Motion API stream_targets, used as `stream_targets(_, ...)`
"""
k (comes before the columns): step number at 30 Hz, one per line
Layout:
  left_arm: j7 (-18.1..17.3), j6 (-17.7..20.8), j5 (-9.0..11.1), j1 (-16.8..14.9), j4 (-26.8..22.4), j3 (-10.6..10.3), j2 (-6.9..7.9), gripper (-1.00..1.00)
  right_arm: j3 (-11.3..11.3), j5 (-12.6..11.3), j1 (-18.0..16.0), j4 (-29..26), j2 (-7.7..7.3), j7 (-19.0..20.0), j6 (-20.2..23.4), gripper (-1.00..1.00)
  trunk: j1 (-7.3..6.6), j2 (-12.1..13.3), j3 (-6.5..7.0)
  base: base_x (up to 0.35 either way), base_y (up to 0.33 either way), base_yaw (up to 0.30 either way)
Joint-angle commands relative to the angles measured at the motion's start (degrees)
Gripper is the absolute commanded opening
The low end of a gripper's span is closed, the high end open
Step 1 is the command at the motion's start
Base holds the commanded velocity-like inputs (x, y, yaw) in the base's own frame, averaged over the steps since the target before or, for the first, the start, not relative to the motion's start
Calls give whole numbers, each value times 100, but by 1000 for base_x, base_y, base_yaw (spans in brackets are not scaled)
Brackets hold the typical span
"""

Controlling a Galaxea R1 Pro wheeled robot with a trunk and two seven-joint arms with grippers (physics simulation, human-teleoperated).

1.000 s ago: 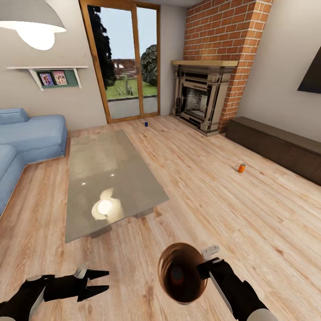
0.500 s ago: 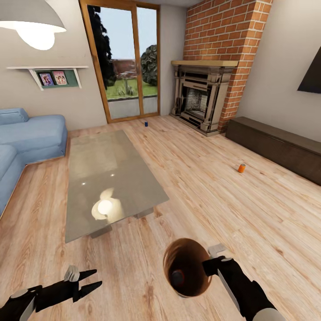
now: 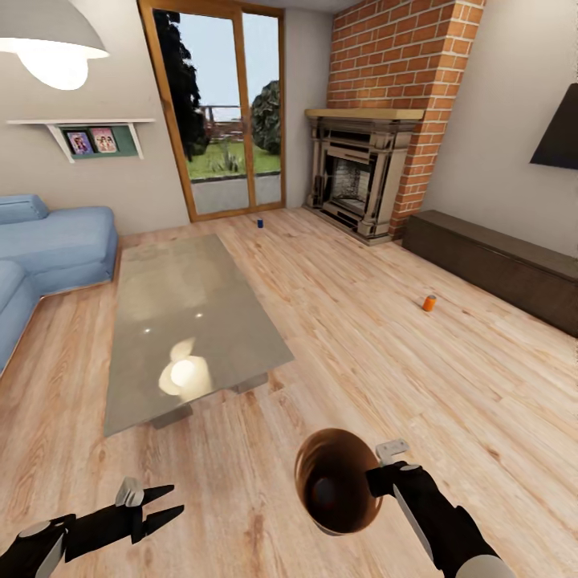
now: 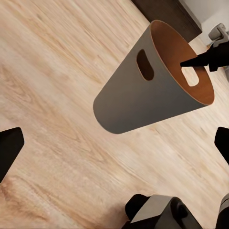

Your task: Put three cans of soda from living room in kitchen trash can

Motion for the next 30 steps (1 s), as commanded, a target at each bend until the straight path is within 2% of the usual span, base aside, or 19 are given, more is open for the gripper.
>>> stream_targets(1,0,0,0,0,-1,0,0,100,-1,-50,-2,-2,1,28,1,-100,0,0,0,0,-157,0)
stream_targets(12,1,0,0,0,-5,0,2,100,0,-50,-2,1,1,25,-10,-100,0,0,13,0,-34,0)
stream_targets(17,1,0,0,0,-5,1,0,100,-1,-49,-2,1,1,20,-182,-100,0,0,54,0,0,0)
stream_targets(30,1,0,0,0,-4,0,0,100,-1,-49,-2,-1,1,20,-201,-100,0,0,175,0,0,0)
